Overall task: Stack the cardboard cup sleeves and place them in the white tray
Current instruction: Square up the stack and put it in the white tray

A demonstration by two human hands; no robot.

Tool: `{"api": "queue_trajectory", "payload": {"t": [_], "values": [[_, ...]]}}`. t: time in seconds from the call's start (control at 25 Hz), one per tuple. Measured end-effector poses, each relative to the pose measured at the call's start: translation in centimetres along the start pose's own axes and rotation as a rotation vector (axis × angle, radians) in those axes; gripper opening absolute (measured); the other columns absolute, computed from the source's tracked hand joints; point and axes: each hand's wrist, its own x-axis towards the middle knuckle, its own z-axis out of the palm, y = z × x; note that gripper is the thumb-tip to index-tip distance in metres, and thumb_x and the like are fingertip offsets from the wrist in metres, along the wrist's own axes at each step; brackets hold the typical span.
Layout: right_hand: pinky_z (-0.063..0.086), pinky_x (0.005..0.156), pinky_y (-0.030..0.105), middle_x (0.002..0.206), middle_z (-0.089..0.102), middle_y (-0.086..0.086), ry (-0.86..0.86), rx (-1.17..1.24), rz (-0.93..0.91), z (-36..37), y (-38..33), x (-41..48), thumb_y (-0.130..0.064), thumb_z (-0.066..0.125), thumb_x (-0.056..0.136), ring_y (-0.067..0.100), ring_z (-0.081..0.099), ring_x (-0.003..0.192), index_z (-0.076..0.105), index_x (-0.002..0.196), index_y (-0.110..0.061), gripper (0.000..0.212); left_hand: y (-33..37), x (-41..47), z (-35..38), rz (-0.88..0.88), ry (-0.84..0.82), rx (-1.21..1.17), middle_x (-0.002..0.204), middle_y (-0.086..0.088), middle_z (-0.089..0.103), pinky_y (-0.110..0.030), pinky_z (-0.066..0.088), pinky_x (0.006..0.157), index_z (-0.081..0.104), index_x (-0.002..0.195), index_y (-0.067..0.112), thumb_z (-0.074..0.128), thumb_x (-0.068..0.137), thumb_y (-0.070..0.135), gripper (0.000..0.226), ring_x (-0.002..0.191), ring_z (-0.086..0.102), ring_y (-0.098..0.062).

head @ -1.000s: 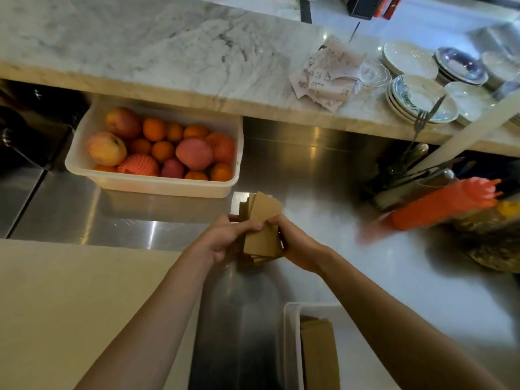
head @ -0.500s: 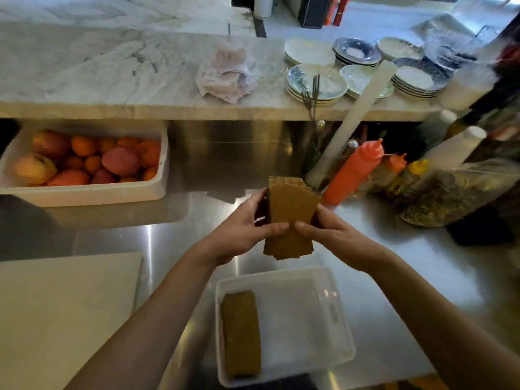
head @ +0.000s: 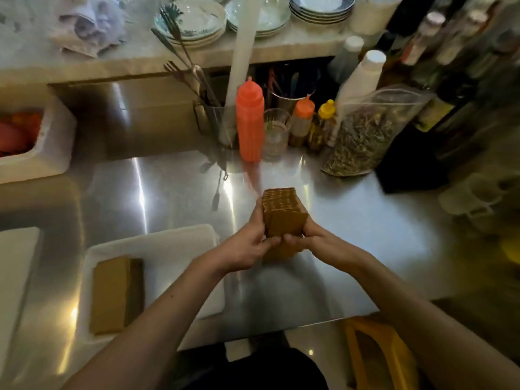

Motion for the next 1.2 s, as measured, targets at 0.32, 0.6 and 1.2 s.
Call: {"api": "queue_trajectory", "payload": {"t": [0.32, 0.6, 1.2], "values": [[0.038, 0.089, 0.004, 0.128, 0.044, -0.041, 0.086, 0.024, -0.087, -0.1, 5.3, 0.0, -0.018, 0.068, 0.076, -0.013, 0.044, 0.120, 0.018, 0.142, -0.052, 0.090, -1.9, 1.1, 6.3, -0.084, 0.132, 0.052, 0.164, -0.003, 0.004, -0.037, 0.015, 0.122, -0.028, 0.147, 0.032, 0.061, 0.095, 0.023, 0.104, 0.149, 0.016, -0.016], [0.029, 0.107, 0.013, 0.151, 0.033, -0.014, 0.195, 0.035, -0.138, 1.0, 8.2, -0.1, -0.003, 0.054, 0.081, 0.000, 0.032, 0.136, 0.014, 0.151, -0.029, 0.085, -2.6, 1.2, 9.4, -0.163, 0.327, -0.145, 0.159, 0.002, 0.020, -0.022, 0.025, 0.115, -0.023, 0.142, 0.048, 0.059, 0.088, -0.009, 0.113, 0.142, 0.032, -0.012], [0.026, 0.111, 0.018, 0.153, 0.033, -0.005, 0.186, 0.017, -0.196, 0.9, 9.0, 0.6, -0.019, 0.054, 0.091, 0.003, 0.032, 0.138, 0.016, 0.152, -0.018, 0.072, -3.5, 1.6, 10.5, -0.145, 0.395, -0.070, 0.163, -0.007, 0.018, -0.013, 0.024, 0.113, -0.021, 0.149, 0.034, 0.046, 0.086, -0.016, 0.105, 0.144, 0.030, -0.018]]}}
